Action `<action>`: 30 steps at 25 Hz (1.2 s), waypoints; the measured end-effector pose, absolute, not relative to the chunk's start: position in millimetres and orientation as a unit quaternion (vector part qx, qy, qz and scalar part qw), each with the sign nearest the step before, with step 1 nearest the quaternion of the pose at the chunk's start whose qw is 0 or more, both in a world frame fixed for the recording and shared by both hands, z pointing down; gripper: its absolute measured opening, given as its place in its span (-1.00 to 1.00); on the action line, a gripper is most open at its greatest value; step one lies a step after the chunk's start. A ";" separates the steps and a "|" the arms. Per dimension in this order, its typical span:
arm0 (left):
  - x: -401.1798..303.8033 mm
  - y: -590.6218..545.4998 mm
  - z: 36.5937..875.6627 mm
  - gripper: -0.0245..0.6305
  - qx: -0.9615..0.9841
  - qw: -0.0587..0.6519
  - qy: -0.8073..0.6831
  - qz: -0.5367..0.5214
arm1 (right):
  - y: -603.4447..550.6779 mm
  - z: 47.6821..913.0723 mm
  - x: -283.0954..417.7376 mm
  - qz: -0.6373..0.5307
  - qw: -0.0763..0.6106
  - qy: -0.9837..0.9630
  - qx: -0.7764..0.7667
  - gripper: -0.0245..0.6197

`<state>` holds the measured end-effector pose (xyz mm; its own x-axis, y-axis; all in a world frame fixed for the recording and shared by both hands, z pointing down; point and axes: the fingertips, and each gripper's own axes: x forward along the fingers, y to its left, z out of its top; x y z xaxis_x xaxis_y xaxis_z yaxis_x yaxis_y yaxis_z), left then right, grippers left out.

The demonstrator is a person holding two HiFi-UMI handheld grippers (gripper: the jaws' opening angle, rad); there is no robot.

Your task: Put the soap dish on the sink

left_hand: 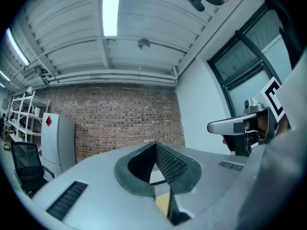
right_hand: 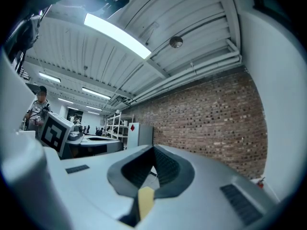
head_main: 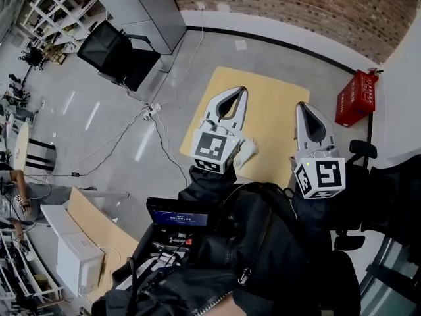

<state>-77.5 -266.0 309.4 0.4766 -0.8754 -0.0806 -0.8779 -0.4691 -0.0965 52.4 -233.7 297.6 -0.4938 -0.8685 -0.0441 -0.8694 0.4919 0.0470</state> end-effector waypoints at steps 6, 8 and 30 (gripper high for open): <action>-75.4 -266.3 311.7 -0.92 -0.859 0.061 0.508 0.007 | -233.5 297.5 48.9 0.033 0.007 0.866 -0.499 -0.91; -75.0 -266.5 312.4 -0.92 -0.859 0.060 0.508 0.006 | -233.6 297.5 48.7 0.033 0.007 0.866 -0.498 -0.91; -78.1 -270.0 317.8 -0.92 -0.857 0.056 0.512 0.001 | -239.1 297.6 48.5 0.028 0.016 0.865 -0.500 -0.91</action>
